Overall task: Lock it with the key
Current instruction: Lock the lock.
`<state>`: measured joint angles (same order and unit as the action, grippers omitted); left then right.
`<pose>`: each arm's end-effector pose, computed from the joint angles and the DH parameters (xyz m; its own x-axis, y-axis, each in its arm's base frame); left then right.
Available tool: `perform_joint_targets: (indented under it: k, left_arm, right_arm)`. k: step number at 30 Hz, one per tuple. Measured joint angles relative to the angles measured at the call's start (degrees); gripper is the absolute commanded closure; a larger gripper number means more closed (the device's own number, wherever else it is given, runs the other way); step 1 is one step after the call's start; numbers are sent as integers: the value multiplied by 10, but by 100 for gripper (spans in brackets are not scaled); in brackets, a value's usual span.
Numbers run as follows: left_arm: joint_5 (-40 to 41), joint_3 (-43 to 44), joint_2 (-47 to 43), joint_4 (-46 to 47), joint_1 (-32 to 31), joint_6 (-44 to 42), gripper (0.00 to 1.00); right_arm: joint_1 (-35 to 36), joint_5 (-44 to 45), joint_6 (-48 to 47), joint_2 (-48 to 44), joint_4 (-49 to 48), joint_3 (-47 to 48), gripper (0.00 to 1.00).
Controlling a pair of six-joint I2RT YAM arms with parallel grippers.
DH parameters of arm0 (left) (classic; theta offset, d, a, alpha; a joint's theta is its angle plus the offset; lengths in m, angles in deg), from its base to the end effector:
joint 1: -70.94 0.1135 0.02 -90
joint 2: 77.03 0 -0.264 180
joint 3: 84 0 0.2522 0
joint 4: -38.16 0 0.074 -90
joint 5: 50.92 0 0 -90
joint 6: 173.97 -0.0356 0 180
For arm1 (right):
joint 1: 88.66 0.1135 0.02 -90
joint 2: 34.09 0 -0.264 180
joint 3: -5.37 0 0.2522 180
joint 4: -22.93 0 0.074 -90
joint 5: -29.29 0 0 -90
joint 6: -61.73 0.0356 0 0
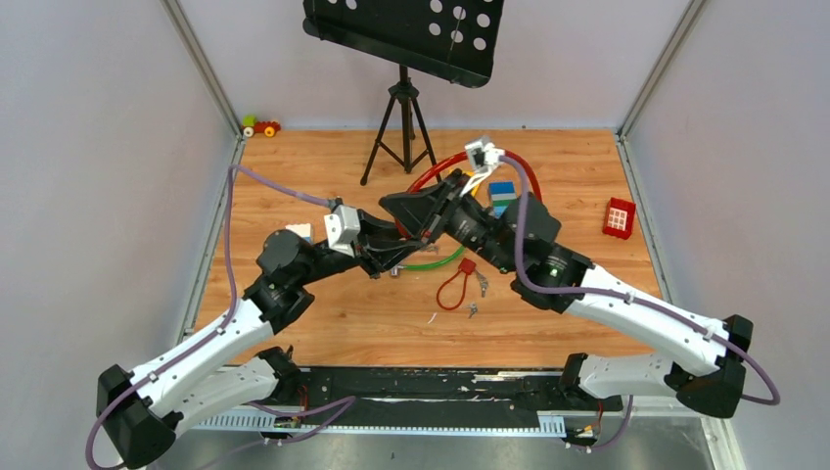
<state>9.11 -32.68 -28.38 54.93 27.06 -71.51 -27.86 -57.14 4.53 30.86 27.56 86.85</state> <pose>0.1292 -0.1489 0.3583 0.0314 -0.2895 -0.9567 0.9696 0.2411 -0.0411 0.1274 0.2234 0.4470 -0.3713 0.4439 -0.8155 -0.7618 0.3565 0.5409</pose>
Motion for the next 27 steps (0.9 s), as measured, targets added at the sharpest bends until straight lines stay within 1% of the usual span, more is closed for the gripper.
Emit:
perform_joint_targets:
  k: [1, 3, 4, 7, 8, 9, 11, 12, 14, 15, 20, 21, 22, 23, 24, 27]
  left_arm:
    - [-2, 14, 10, -16, -1, -14, 86]
    - [-4, 29, 24, -47, -5, -41, 71]
    - [-3, 31, 28, -61, -5, -51, 66]
    - [17, 22, 27, -92, -1, -67, 56]
    - [23, 16, 23, -94, -1, -69, 56]
    - [30, 8, 21, -93, -2, -71, 57]
    - [41, -7, 13, -85, -5, -72, 67]
    - [48, -14, 9, -83, -6, -71, 73]
    - [57, -21, 3, -80, -7, -68, 93]
    - [58, -22, 2, -78, -8, -65, 100]
    - [61, -22, 2, -73, -11, -60, 100]
    - [61, -23, 2, -69, -11, -57, 100]
    - [60, -24, 1, -67, -11, -55, 100]
    - [58, -27, 0, -60, -11, -52, 100]
    - [55, -32, -2, -50, -11, -47, 100]
    - [41, -58, -12, -2, -12, -25, 100]
  right_arm:
    - [13, 16, -13, 15, 14, 15, 100]
    - [29, 43, -27, 40, 33, 30, 100]
    - [35, 56, -31, 52, 39, 33, 100]
    - [40, 96, -35, 71, 56, 34, 100]
    - [41, 107, -34, 74, 63, 34, 100]
    - [43, 115, -32, 77, 64, 34, 100]
    - [48, 127, -26, 80, 65, 34, 100]
    - [51, 128, -24, 81, 65, 34, 100]
    - [59, 127, -20, 81, 64, 34, 100]
    - [62, 127, -20, 81, 62, 34, 100]
    - [64, 122, -20, 81, 58, 34, 100]
    - [64, 121, -21, 81, 57, 34, 97]
    - [64, 120, -24, 81, 57, 34, 87]
    - [64, 118, -27, 81, 56, 34, 75]
    - [65, 117, -30, 80, 56, 34, 64]
    - [73, 120, -50, 67, 58, 26, 42]
